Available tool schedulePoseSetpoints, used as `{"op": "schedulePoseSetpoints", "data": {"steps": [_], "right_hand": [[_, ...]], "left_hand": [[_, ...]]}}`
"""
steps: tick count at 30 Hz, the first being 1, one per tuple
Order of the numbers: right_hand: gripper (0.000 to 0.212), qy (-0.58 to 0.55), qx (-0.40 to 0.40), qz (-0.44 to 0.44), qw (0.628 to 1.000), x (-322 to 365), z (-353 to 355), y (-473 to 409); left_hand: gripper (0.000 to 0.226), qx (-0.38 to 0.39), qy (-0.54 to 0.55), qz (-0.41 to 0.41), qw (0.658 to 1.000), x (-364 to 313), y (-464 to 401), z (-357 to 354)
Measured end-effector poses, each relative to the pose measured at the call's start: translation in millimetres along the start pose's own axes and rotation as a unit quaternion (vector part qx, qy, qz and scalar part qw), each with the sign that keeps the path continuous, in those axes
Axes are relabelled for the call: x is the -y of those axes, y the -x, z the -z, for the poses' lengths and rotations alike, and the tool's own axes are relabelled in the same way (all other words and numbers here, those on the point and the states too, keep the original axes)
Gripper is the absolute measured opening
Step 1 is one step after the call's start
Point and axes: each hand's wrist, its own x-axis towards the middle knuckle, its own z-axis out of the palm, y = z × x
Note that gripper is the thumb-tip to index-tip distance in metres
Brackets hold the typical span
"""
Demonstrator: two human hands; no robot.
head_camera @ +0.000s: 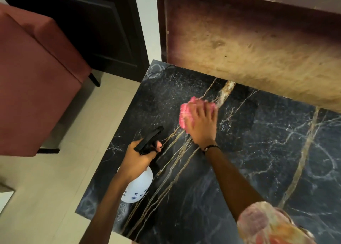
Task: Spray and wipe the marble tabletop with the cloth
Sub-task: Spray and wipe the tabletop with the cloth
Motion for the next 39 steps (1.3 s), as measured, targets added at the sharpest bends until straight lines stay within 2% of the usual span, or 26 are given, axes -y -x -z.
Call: {"op": "schedulePoseSetpoints", "data": {"steps": [3,6,8,10,13,15,20,22,24,26,29,32,34,36,39], "right_hand": [[0.057,0.001,0.012,0.130,0.991,8.3,-5.1,46.8],[0.060,0.025,0.024,0.197,0.980,-33.9,-5.8,74.9],[0.063,0.032,0.017,0.159,0.987,-59.2,-1.9,70.0],[0.063,0.025,0.008,0.085,0.996,-61.4,1.3,50.0],[0.061,0.004,-0.001,-0.012,1.000,-26.8,2.3,15.1],[0.059,0.002,0.003,-0.020,1.000,5.4,1.2,3.2],[0.065,-0.006,0.025,0.149,0.988,63.6,-5.3,51.8],[0.062,-0.005,0.043,0.209,0.977,53.9,-6.7,80.7],[0.059,0.003,0.043,0.230,0.972,22.8,-10.0,101.2],[0.061,0.021,0.030,0.203,0.978,-17.8,-9.9,111.0],[0.065,0.022,0.021,0.102,0.994,-50.4,-1.7,96.3],[0.062,0.001,0.010,-0.009,1.000,-25.7,2.1,61.3],[0.062,0.004,0.011,-0.034,0.999,5.2,2.8,50.2],[0.064,0.012,0.010,0.031,0.999,34.9,1.2,61.2],[0.061,-0.010,0.027,0.176,0.984,59.8,-3.3,110.4]], "left_hand": [[0.025,0.001,-0.009,0.000,1.000,0.5,7.5,-1.0],[0.021,0.006,-0.013,0.009,1.000,3.2,14.5,0.2],[0.020,0.006,-0.020,0.010,1.000,5.4,18.5,0.7],[0.020,0.000,-0.019,0.015,1.000,8.1,21.8,1.4],[0.023,0.001,-0.015,0.018,1.000,12.7,26.0,1.2],[0.022,0.002,-0.016,0.020,1.000,14.4,27.9,-0.4],[0.031,-0.001,-0.024,-0.010,1.000,19.6,31.7,-1.9],[0.033,-0.007,-0.031,-0.018,0.999,22.8,34.5,0.6],[0.032,-0.006,-0.035,-0.037,0.999,23.7,38.3,4.7],[0.028,0.000,-0.037,-0.048,0.998,23.2,42.8,7.1],[0.023,0.010,-0.025,-0.047,0.999,20.7,47.1,7.1],[0.021,0.010,-0.038,-0.057,0.998,22.6,45.7,4.3],[0.020,0.008,-0.055,-0.069,0.996,25.7,46.3,0.5],[0.024,0.003,-0.072,-0.078,0.994,26.0,48.0,-4.1],[0.050,-0.001,-0.088,-0.084,0.993,26.3,51.5,-9.0]]}}
